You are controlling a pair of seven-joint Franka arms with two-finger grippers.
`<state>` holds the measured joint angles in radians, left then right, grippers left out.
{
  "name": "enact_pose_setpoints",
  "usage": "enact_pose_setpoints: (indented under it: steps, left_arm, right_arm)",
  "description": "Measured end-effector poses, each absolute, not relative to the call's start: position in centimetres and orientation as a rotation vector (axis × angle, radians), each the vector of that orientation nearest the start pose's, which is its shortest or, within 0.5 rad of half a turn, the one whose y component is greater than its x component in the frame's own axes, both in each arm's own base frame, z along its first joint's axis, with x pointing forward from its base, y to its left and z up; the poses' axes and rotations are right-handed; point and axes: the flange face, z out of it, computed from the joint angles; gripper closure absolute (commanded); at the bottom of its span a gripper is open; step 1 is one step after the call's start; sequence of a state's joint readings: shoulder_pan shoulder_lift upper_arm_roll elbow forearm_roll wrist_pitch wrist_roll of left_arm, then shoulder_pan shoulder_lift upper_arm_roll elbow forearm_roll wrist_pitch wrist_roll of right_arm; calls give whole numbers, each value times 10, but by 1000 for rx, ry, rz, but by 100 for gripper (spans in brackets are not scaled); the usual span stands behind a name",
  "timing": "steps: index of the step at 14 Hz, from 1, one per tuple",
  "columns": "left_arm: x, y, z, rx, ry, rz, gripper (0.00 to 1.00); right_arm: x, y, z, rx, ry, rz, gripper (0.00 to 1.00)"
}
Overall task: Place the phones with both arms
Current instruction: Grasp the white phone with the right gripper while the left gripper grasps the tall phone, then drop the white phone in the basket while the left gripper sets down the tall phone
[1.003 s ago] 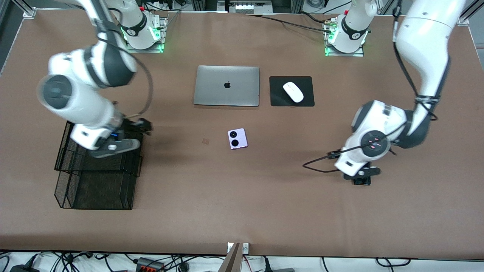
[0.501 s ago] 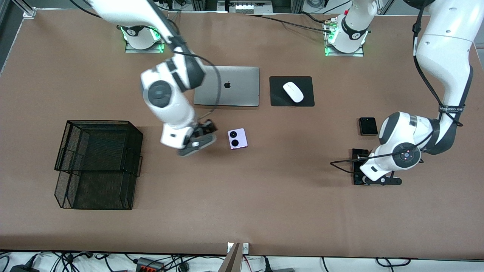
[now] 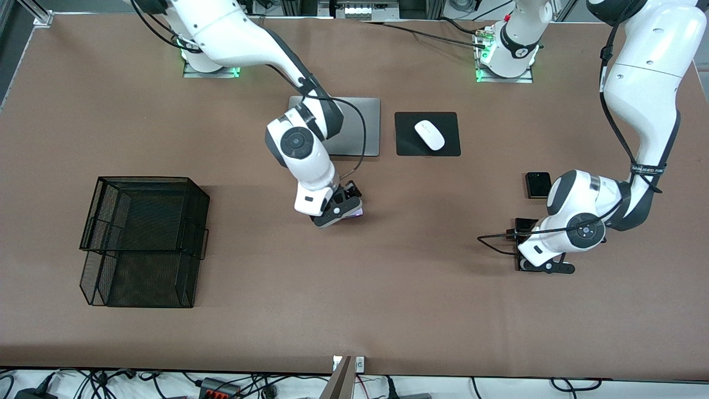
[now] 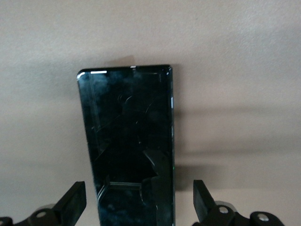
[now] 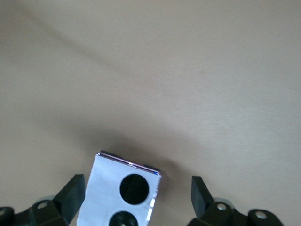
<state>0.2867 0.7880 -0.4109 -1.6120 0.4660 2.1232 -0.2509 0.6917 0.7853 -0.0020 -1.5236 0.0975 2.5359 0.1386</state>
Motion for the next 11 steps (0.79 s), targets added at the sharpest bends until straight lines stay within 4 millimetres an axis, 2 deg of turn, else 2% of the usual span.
enact_pose_setpoints:
  steps: [3, 6, 11]
  left_arm:
    - [670, -28, 165, -3042, 158, 236, 0]
    - [670, -23, 160, -3051, 160, 235, 0]
    - [671, -22, 160, -3049, 164, 229, 0]
  right_arm:
    - [556, 480, 197, -2908, -676, -248, 0]
    - [552, 482, 183, -2921, -672, -230, 0]
    - [549, 483, 179, -2942, -593, -212, 0]
